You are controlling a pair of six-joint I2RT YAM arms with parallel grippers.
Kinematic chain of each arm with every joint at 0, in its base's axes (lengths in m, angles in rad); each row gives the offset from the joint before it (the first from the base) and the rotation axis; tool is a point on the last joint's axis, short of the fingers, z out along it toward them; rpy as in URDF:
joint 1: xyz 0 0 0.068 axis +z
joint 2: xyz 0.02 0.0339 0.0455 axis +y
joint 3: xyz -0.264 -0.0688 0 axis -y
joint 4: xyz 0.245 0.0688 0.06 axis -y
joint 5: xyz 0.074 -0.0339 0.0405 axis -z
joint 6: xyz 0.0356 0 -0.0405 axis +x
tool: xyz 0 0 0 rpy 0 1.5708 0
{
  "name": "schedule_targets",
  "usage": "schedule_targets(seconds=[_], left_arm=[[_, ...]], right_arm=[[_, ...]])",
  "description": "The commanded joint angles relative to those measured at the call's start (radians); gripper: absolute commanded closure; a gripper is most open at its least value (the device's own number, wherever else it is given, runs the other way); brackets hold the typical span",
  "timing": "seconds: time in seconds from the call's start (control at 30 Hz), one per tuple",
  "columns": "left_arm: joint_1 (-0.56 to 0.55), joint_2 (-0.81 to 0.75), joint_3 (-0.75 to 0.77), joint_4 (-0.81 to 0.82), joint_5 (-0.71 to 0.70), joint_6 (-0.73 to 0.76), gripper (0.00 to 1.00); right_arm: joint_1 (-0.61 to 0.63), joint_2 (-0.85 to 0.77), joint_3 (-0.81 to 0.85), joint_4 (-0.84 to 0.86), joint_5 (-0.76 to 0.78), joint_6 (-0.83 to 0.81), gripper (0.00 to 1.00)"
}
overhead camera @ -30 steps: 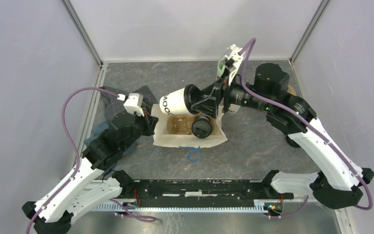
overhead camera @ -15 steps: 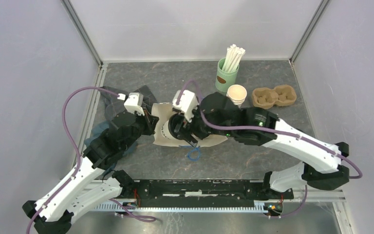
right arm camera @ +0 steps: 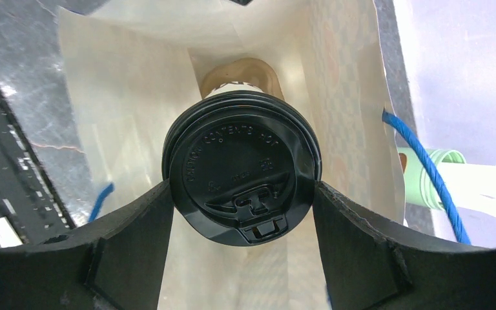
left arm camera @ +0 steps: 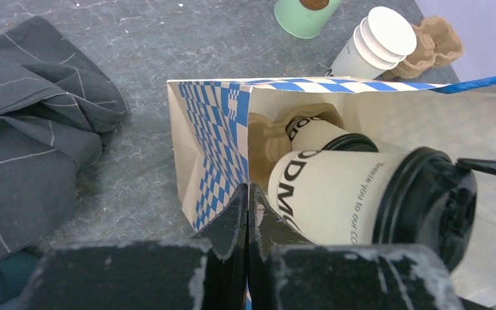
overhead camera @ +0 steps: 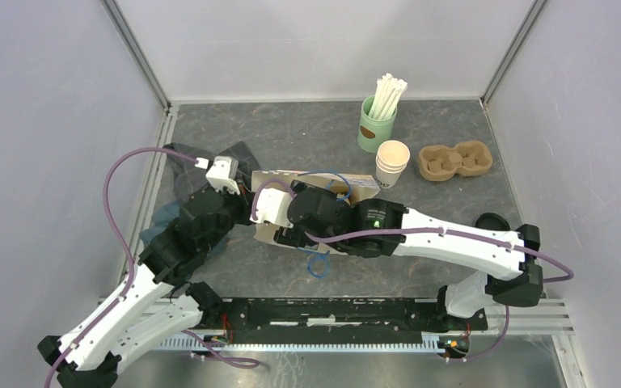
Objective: Pack the takeout coffee
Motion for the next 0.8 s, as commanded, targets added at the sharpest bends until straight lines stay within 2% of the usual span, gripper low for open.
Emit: schedule_targets(seconds=[0.0, 0.23, 0.77], left_arm=[[-0.002, -0.027, -0.018, 0.082, 0.012, 0.088, 0.98], [-0.002, -0.059, -0.048, 0.082, 0.021, 0.086, 0.98], [-0.002, -0.141, -0.105, 0.048, 0.027, 0.085, 0.98]], right_arm=[[0.005, 0.019, -0.060, 0.138, 0.095, -0.070, 0.35], [0.002, 0.049, -0.179, 0.311, 0.138, -0.097, 0.36], [-0.079, 0.060, -0.389, 0.535, 0.102, -0.118, 0.37]])
